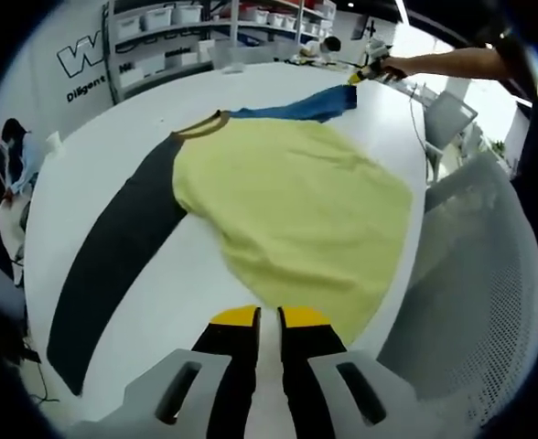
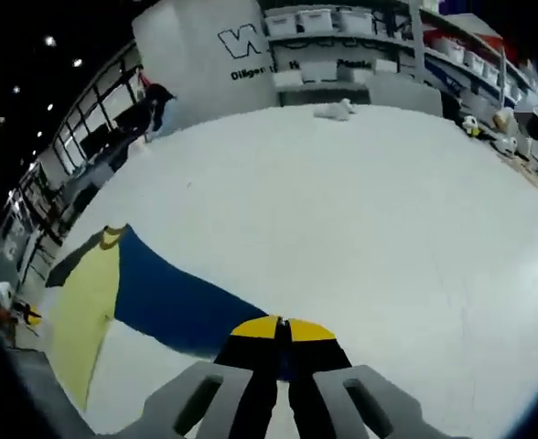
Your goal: Fold the garment on the visible template until the final outline fits inside the template.
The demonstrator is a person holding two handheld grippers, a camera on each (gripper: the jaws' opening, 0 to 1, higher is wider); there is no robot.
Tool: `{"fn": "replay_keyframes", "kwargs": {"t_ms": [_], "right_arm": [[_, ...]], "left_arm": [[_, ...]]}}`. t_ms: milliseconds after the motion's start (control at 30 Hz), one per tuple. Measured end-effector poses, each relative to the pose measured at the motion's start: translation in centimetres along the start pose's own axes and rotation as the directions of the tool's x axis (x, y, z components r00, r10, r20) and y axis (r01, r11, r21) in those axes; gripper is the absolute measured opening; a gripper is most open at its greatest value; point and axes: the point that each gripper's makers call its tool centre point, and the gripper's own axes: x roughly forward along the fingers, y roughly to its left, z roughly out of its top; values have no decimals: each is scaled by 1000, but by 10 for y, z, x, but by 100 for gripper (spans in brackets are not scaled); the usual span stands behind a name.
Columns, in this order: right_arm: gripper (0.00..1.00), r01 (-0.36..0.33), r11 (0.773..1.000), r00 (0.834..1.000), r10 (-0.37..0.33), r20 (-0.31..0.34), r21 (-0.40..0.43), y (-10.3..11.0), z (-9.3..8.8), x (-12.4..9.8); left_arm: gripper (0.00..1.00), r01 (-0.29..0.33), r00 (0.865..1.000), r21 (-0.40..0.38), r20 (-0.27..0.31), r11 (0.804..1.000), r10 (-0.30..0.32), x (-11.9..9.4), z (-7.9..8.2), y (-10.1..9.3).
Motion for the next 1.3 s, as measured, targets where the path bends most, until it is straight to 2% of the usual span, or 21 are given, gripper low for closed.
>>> {"fn": "replay_keyframes", "kwargs": {"t_ms": [67,133,167,233,400,600,767,833,1000,1067,1167,1300], "right_arm": [[2,1,999,1000,-1,-1,-34,-2,-4,6],[11,-1,1000,1000,1,-15,-6,-4,-11,13],[13,-6,1000,1000,6,-12,-7,-2,-16,14],[13,-17,1000,1000,16,-20,-22,2,-26,17],[14,-31,995,995,22,-100,-90,8,-63,19],[11,-25,994,991,11,-133,-104,7,-85,18],[11,24,990,988,-45,-149,-142,8,-92,19],[16,59,975,988,-88,-128,-212,5,-87,17],[18,66,976,983,-100,-156,-207,8,-93,10],[21,78,955,980,-126,-153,-286,8,-94,5],[20,70,964,980,-114,-161,-258,12,-102,0],[28,79,967,981,-119,-155,-244,15,-108,-12]], "left_arm": [[8,-1,1000,-4,-6,1000,1,0,-1,1],[8,-2,1000,-6,-11,1000,2,0,-1,3],[8,-1,1000,-8,-12,1000,1,0,-1,3],[8,1,1000,-7,-14,1000,-1,1,0,4],[8,7,1000,-4,-14,1000,-7,5,4,5],[8,15,1000,2,-7,1000,-15,10,7,6],[8,20,1000,2,-8,1000,-20,10,5,2],[8,19,1000,6,-11,1000,-19,9,3,2],[8,9,1000,-6,-5,1000,-9,7,1,5],[8,9,1000,-7,1,1000,-9,7,1,5],[8,12,1000,0,5,1000,-12,9,2,2],[8,18,1000,9,19,1000,-19,11,6,-1]]}}
